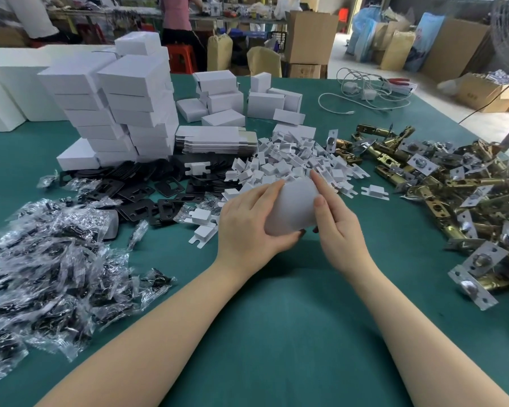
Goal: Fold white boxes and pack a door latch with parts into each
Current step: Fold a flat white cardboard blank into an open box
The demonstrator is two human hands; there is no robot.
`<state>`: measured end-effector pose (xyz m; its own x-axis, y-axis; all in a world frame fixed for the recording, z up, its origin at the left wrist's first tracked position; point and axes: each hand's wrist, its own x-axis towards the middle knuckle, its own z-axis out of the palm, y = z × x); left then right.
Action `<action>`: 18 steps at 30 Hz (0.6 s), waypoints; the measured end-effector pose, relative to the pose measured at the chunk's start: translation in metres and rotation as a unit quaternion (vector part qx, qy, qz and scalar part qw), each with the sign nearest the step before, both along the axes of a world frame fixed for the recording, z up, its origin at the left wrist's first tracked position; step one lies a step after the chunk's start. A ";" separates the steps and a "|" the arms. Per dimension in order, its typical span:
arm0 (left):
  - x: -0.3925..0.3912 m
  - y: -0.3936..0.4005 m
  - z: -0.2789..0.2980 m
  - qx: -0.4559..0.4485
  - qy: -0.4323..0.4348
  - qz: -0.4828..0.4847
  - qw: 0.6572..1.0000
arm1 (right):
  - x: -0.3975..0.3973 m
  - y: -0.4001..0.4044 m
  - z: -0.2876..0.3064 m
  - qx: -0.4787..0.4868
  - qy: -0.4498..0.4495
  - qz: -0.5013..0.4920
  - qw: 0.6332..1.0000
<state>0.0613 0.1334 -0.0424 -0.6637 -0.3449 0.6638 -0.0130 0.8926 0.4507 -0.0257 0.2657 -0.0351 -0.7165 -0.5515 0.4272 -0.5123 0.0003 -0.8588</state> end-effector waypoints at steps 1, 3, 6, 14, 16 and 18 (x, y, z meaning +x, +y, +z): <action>0.000 -0.001 0.000 0.002 0.001 0.000 1.000 | 0.000 -0.001 0.000 0.011 0.001 -0.003 1.000; 0.000 -0.001 -0.001 0.003 0.000 0.000 1.000 | 0.000 -0.003 -0.003 -0.015 -0.036 -0.015 0.999; -0.001 -0.001 -0.002 -0.002 0.002 0.001 1.000 | 0.004 -0.004 -0.003 -0.087 -0.083 -0.032 0.992; -0.003 -0.001 -0.004 0.013 0.026 0.007 1.000 | 0.005 -0.003 0.001 -0.114 -0.132 -0.046 0.983; -0.003 -0.002 -0.004 0.012 0.034 0.009 0.999 | 0.008 -0.004 0.000 -0.103 -0.103 -0.048 0.988; -0.002 -0.002 -0.003 0.015 0.038 0.012 0.999 | 0.008 -0.003 -0.001 -0.076 -0.080 -0.044 0.993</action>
<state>0.0590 0.1313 -0.0455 -0.6028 -0.3802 0.7015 0.0021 0.8784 0.4779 -0.0181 0.2627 -0.0361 -0.8245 -0.4219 0.3770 -0.3725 -0.0968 -0.9230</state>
